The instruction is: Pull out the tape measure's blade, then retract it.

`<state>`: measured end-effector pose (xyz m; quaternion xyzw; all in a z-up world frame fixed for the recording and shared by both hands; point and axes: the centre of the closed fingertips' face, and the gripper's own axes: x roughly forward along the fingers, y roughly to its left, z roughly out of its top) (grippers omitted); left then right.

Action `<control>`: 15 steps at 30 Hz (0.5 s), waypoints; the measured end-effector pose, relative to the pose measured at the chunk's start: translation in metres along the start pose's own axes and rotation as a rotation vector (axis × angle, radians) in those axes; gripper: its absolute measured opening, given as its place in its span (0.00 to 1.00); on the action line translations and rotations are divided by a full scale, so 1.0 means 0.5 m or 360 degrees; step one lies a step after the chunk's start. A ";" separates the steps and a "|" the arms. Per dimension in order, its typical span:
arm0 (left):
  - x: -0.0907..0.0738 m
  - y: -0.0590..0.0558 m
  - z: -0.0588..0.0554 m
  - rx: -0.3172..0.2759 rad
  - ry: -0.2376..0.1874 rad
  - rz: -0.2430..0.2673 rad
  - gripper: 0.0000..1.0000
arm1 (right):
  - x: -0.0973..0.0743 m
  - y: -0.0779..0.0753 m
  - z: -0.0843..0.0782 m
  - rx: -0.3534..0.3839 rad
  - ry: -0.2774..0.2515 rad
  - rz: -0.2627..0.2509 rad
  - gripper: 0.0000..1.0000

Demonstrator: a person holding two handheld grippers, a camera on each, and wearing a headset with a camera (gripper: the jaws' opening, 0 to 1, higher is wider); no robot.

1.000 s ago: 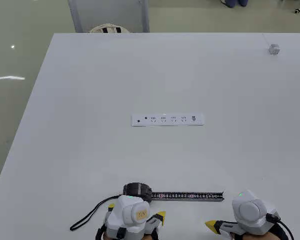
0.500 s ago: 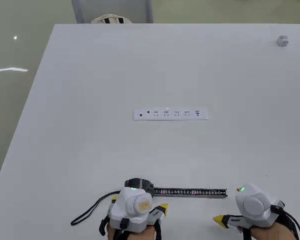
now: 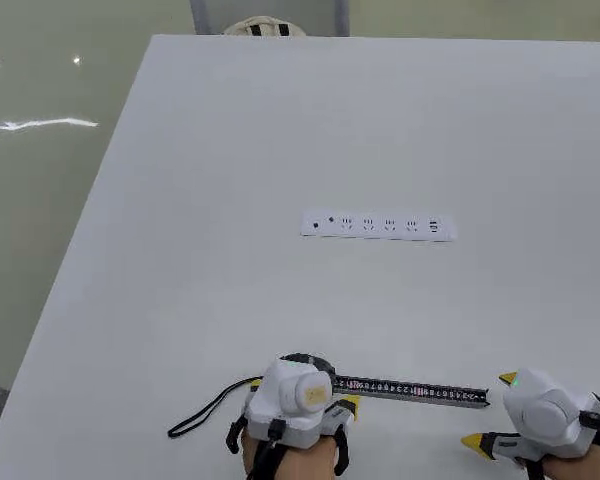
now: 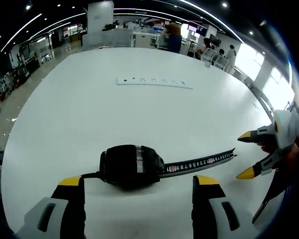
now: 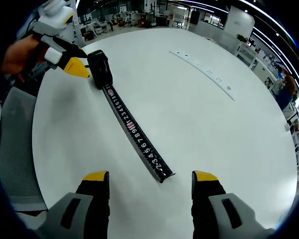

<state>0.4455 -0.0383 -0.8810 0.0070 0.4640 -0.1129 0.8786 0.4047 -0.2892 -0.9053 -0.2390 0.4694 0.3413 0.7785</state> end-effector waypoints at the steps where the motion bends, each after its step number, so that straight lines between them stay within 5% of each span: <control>1: 0.001 0.000 0.001 -0.0007 0.0000 0.0000 0.86 | 0.002 -0.001 0.002 -0.0023 -0.0002 0.0010 0.68; 15: 0.019 0.009 0.009 -0.0060 -0.0002 0.0031 0.85 | 0.018 -0.017 -0.001 -0.0280 0.0063 0.0140 0.65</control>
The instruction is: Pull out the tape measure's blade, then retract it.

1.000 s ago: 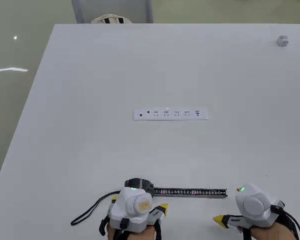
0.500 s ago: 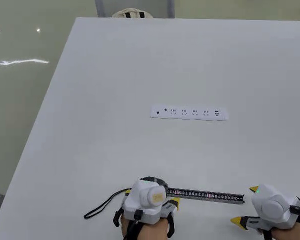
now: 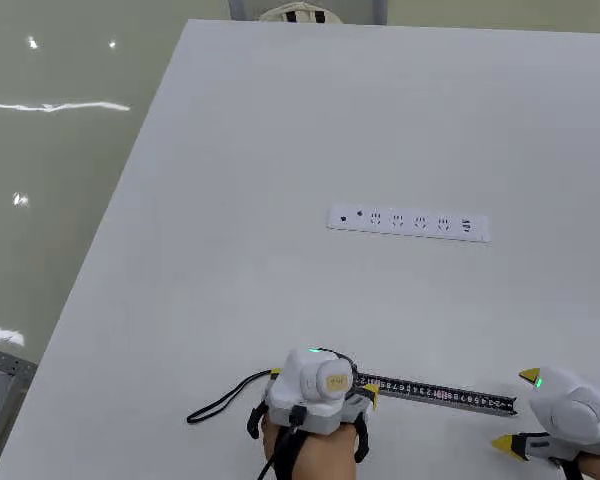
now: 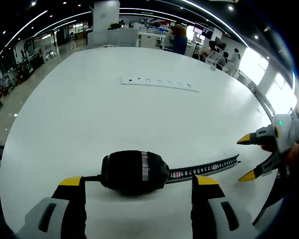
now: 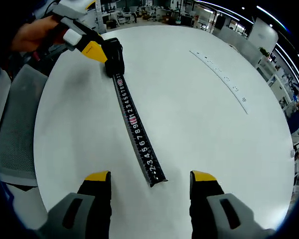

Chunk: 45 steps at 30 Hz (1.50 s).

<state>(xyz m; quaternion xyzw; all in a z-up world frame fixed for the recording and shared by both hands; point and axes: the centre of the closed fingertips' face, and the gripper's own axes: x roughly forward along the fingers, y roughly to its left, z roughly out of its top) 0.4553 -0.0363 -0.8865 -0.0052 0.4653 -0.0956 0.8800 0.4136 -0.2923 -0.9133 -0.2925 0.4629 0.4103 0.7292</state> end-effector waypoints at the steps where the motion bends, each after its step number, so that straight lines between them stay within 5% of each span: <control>1: 0.002 0.000 0.000 -0.0001 0.0000 0.0002 0.85 | 0.001 0.000 0.000 -0.0020 0.0003 0.0013 0.64; 24: 0.034 0.019 -0.002 -0.0031 -0.0011 0.0006 0.80 | 0.037 -0.018 -0.018 -0.0259 0.0100 0.0183 0.54; 45: 0.050 0.024 -0.005 -0.0033 -0.0035 0.0006 0.75 | 0.044 -0.019 -0.026 -0.0395 0.0109 0.0215 0.37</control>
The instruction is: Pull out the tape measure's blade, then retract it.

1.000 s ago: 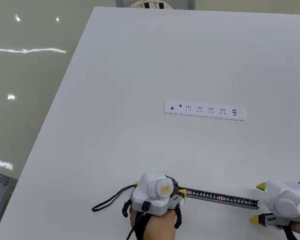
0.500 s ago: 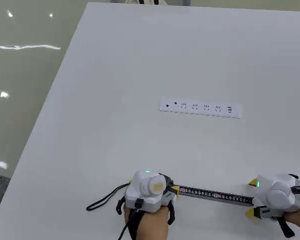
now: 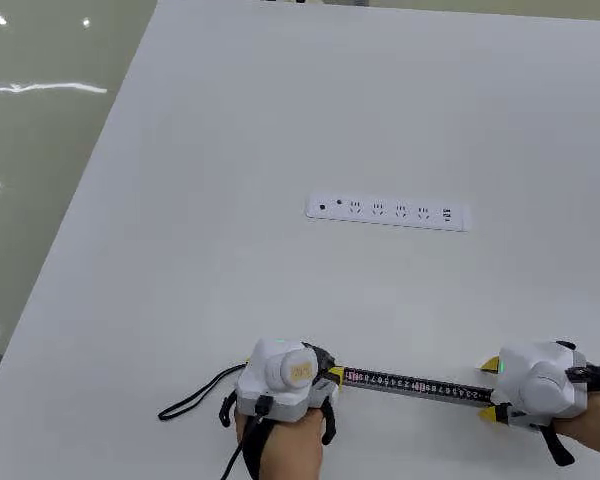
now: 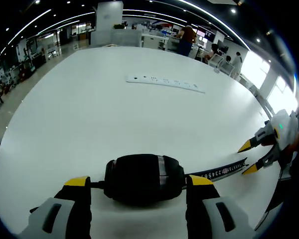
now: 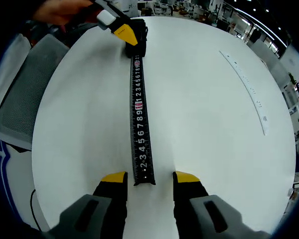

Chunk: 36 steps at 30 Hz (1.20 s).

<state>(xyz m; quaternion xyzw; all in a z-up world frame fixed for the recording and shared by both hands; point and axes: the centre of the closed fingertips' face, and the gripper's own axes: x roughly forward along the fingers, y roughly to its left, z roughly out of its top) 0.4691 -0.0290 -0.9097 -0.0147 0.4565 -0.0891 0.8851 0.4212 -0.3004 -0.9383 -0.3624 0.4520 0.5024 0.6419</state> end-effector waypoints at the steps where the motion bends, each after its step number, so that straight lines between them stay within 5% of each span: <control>1: 0.000 0.000 0.000 -0.0001 0.0000 -0.0001 0.75 | -0.001 0.001 0.001 0.0001 -0.0002 0.0001 0.36; 36: 0.004 -0.012 0.000 -0.0019 -0.0044 -0.0052 0.66 | 0.000 0.017 0.000 -0.0036 0.0006 0.0047 0.16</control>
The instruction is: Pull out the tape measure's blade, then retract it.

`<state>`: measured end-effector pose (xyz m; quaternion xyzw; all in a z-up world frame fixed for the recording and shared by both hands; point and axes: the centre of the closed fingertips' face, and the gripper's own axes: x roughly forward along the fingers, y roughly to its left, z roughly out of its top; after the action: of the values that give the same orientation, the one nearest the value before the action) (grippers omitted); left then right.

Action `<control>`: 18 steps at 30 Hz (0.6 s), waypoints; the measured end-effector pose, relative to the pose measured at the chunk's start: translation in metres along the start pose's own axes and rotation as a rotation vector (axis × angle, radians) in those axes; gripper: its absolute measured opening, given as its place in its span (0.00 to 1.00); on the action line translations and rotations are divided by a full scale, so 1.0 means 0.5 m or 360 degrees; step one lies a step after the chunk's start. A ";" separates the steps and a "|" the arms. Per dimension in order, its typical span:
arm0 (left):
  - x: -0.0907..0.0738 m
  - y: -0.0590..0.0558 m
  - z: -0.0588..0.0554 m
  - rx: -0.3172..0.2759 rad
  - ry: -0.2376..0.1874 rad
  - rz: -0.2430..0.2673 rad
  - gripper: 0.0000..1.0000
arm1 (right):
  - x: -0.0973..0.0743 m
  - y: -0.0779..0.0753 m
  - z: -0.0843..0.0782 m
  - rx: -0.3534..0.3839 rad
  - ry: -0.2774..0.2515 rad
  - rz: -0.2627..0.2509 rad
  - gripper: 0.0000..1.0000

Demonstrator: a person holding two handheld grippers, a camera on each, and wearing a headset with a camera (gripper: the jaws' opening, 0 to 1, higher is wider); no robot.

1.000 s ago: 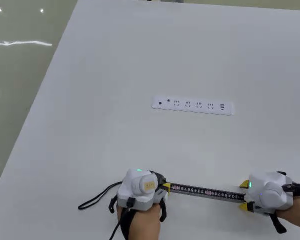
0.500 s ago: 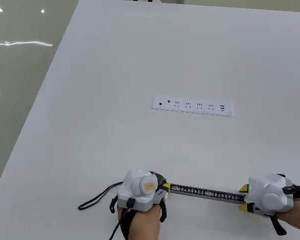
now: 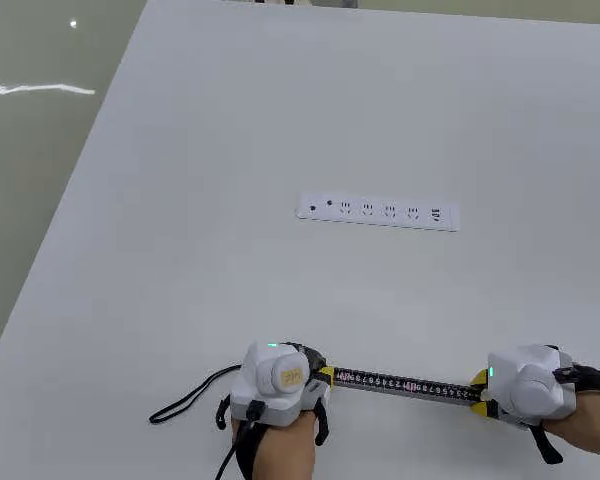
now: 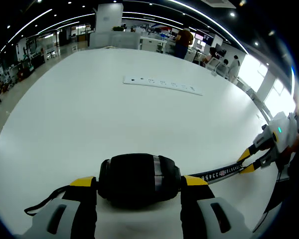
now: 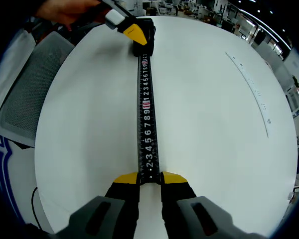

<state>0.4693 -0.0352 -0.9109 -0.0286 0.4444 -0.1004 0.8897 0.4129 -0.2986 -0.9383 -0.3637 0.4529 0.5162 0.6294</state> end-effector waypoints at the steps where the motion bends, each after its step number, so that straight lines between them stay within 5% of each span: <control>1: 0.000 -0.001 0.000 0.0000 -0.0001 -0.0002 0.66 | -0.001 0.000 0.001 0.0005 0.0001 0.0000 0.16; 18: 0.000 -0.003 0.001 -0.0010 -0.0021 -0.0003 0.63 | -0.001 -0.002 0.002 0.0016 0.0002 -0.0004 0.15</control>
<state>0.4695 -0.0367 -0.9102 -0.0325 0.4389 -0.0997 0.8924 0.4141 -0.2981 -0.9374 -0.3613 0.4554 0.5130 0.6316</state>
